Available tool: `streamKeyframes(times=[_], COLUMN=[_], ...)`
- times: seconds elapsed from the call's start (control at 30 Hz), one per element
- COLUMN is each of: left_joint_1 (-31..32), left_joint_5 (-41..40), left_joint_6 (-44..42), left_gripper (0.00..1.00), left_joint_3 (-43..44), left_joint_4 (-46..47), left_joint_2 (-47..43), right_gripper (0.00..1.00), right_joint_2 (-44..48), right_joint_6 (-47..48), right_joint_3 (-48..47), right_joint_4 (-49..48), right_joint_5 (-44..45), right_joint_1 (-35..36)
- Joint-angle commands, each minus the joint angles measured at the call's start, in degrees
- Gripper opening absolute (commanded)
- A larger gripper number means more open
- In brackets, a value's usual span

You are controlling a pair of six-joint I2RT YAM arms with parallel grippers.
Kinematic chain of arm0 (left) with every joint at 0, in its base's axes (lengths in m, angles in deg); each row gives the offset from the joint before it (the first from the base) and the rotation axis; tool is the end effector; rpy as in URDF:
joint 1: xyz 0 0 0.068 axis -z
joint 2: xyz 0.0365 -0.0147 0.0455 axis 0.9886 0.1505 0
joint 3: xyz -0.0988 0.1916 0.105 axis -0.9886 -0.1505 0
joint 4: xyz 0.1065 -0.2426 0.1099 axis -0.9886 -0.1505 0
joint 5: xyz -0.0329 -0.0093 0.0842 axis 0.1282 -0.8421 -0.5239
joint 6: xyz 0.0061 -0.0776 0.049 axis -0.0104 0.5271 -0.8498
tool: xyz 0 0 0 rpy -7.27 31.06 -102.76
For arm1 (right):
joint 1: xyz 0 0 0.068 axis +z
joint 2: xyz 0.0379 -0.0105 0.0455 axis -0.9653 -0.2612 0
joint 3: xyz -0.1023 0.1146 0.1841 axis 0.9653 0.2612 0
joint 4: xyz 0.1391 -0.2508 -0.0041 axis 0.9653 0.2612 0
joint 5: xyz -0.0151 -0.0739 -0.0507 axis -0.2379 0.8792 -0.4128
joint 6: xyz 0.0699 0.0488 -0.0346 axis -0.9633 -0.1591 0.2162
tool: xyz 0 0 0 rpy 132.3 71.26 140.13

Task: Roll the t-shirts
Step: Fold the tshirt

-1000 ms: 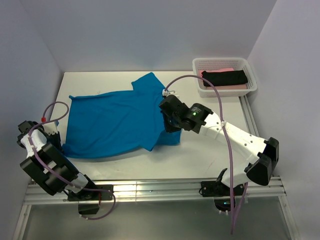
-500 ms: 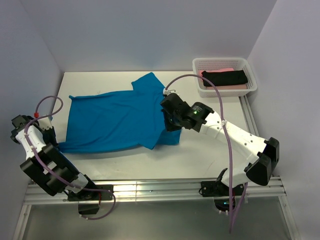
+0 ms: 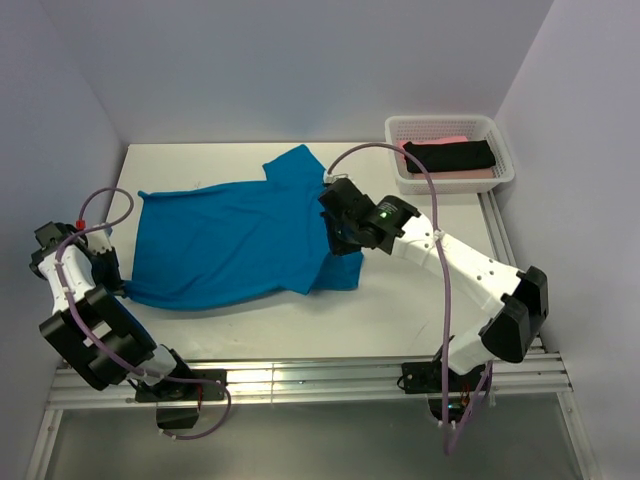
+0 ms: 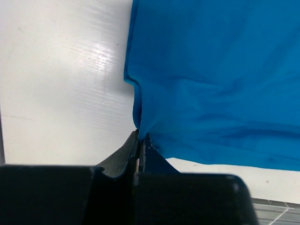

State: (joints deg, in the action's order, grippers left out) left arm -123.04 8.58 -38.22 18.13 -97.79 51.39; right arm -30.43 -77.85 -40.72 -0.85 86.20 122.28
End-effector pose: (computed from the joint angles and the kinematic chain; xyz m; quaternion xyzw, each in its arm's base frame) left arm 0.2322 0.1828 0.1427 -0.1692 0.9681 -0.0159 0.1841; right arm 0.2539 0.2552 0.2610 -0.1426 0.9384 0.1180 0.2919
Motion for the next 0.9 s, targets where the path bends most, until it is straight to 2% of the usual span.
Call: streamKeyframes(times=[0.0, 0.87], left_joint_1=[1.0, 3.4], left_joint_5=[-0.1, -1.4], left_joint_6=[2.6, 10.5], left_gripper=[0.0, 0.0], left_joint_3=[1.8, 7.9], left_joint_4=[1.8, 4.1], left_joint_2=[0.8, 10.4], right_gripper=[0.0, 0.0], right_joint_2=[-1.5, -13.1], right_joint_6=[2.3, 8.7], right_joint_3=[-5.1, -18.0], right_joint_4=[-1.2, 1.4], right_joint_5=[0.4, -3.7], right_joint_1=[-0.8, -7.9])
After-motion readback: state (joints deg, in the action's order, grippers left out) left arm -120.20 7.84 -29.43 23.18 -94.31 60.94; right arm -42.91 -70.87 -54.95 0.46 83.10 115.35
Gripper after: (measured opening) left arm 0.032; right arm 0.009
